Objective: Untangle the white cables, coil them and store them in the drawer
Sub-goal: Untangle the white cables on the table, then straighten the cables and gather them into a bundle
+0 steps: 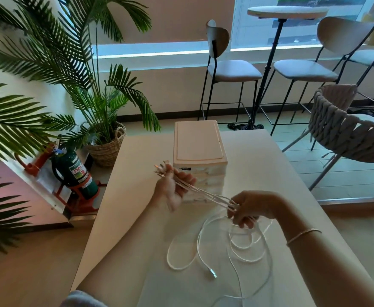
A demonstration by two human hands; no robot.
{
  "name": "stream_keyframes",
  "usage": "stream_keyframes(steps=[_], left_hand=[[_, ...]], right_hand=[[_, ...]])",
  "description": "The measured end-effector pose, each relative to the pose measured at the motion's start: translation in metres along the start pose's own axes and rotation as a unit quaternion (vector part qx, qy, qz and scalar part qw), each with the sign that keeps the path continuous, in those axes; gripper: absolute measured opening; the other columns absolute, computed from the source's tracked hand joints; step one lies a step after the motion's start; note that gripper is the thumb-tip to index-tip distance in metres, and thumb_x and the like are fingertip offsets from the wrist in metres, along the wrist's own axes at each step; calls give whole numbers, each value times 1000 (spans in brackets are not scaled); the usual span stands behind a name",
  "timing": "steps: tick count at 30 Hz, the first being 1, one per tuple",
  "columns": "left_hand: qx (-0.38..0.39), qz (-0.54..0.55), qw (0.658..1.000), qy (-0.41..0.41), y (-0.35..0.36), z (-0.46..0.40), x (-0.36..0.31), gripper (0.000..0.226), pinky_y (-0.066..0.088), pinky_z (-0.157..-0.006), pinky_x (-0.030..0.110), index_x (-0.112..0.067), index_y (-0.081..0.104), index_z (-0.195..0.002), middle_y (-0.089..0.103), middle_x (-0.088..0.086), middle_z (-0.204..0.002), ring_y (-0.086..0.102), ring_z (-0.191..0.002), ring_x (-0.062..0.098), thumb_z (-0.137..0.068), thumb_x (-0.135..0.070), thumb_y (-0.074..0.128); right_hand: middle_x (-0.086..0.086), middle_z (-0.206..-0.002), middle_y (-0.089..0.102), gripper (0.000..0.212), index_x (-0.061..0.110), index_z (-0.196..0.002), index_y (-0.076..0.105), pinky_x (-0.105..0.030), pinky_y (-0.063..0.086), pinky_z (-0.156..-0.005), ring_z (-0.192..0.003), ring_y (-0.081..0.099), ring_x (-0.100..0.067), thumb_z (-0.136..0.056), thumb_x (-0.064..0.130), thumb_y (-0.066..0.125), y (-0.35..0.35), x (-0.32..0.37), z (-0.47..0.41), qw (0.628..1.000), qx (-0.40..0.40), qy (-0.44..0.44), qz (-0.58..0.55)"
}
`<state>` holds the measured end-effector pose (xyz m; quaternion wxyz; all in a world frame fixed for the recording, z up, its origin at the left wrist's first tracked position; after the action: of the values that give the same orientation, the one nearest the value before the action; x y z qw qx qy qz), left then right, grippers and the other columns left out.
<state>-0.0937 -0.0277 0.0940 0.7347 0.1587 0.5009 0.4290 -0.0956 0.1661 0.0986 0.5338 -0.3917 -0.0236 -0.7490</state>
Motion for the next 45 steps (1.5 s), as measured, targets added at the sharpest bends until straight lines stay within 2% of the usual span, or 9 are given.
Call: stream_keyframes(steps=[8,13,16,18,22,28,36,39,45], left_hand=[[-128,27,986,105,-62,-22,-66,41,37,-37,11,-20,34,-62,35,-7,-29,34,-26,3,-101,-32,29],[-152,41,981,112,-65,-20,-64,44,43,-38,14,-19,36,-62,40,-8,-31,42,-28,5,-100,-39,29],[-127,57,985,97,-55,-12,-54,39,51,-39,22,-17,38,-69,53,-3,-37,55,-33,10,-100,-39,31],[-106,66,988,87,-52,-8,-48,36,54,-41,29,-16,38,-72,62,3,-45,62,-40,15,-100,-37,30],[-68,43,995,55,-46,-6,-32,35,57,-55,32,-18,38,-72,70,8,-61,69,-52,20,-100,-38,29],[-35,15,999,22,-33,0,-14,28,47,-90,44,-16,41,-77,71,10,-64,67,-74,25,-99,-33,35],[-29,-73,997,10,-61,4,-18,34,53,-73,32,-13,46,-72,60,18,-94,66,-67,18,-98,-33,37],[-29,-79,996,5,-66,6,-21,34,43,-96,43,-13,47,-70,59,18,-94,60,-84,24,-97,-33,40],[12,-71,997,-23,-70,1,-27,33,53,-61,30,-14,44,-71,73,9,-75,70,-65,16,-99,-30,35]], right_hand=[[7,-34,55,34,11,-47,61,-12,39,-44,-28,47,-1,-82,9,65,-97,-58,42,936,-96,240,241],[8,-34,53,27,12,-66,52,-12,38,-54,-40,53,0,-93,18,54,-135,-49,61,896,-225,306,229],[1,-106,65,25,17,-108,58,-17,44,-83,-109,53,-10,-93,36,50,-120,-27,69,838,-223,304,396],[-5,-131,51,56,17,-127,50,-42,36,-105,-124,45,-25,-79,40,68,-112,-36,55,821,-238,335,396],[-4,-132,50,72,26,-130,45,-42,37,-102,-123,45,-27,-68,43,76,-61,-7,5,897,-291,117,313],[-3,-112,66,33,13,-108,64,-24,41,-87,-103,60,-19,-80,28,69,47,88,-33,936,-267,-209,94],[-8,-76,72,14,16,-76,70,-28,49,-69,-76,67,-23,-83,23,60,69,106,-55,926,-297,-218,82],[-1,-62,69,27,25,-60,60,-30,55,-69,-58,65,-11,-85,17,57,69,105,-63,942,-248,-226,28],[8,-57,57,39,26,-52,60,-24,39,-61,-54,49,-5,-85,8,50,77,101,-79,960,-199,-189,-54]])
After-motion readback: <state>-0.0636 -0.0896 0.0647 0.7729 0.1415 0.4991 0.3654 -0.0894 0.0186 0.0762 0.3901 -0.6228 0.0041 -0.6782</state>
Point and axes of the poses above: each hand's wrist, its own z-axis away from the middle knuckle, its own y-axis out of the palm, x = y × z, the point moved 4 cm from there along -z, towards the middle knuckle
